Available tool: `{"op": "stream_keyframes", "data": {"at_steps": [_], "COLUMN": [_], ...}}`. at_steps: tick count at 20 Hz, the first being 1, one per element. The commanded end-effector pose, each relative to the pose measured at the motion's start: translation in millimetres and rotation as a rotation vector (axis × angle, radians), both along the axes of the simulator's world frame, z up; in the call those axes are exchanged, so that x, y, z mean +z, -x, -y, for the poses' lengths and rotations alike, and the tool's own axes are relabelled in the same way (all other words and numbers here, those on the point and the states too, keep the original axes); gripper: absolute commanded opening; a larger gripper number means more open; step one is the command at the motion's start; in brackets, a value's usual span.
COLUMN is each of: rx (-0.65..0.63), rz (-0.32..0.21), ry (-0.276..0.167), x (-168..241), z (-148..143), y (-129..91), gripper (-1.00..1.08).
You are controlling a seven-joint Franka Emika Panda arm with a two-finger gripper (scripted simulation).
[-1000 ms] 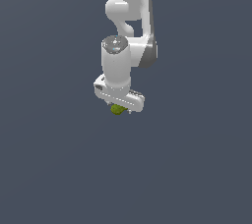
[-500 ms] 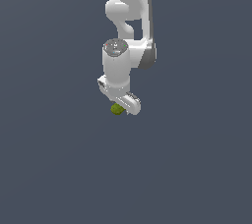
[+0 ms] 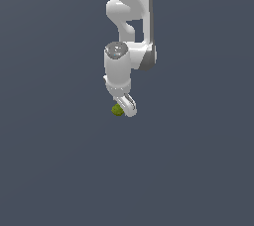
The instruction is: Pick up the object and move it to a goal position.
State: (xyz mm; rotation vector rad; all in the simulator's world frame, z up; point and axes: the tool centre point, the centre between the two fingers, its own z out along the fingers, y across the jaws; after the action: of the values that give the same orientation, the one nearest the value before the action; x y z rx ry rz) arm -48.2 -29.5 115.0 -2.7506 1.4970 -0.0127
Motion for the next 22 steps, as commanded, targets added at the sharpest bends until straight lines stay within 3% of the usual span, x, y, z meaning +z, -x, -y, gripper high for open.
{"op": "stream_keyframes", "data": {"at_steps": [1,12,22], "rx": [-0.074,-0.359,-0.477], "rz": [-0.002,-0.010,-0.013], "ry": [-0.001,0.000,0.002], "x": [-3.9,-18.3,-23.8], "z": [0.6,3.7,5.3], "y": [5.1,25.5,34.1], "gripper": [1.00,1.00,1.00]}}
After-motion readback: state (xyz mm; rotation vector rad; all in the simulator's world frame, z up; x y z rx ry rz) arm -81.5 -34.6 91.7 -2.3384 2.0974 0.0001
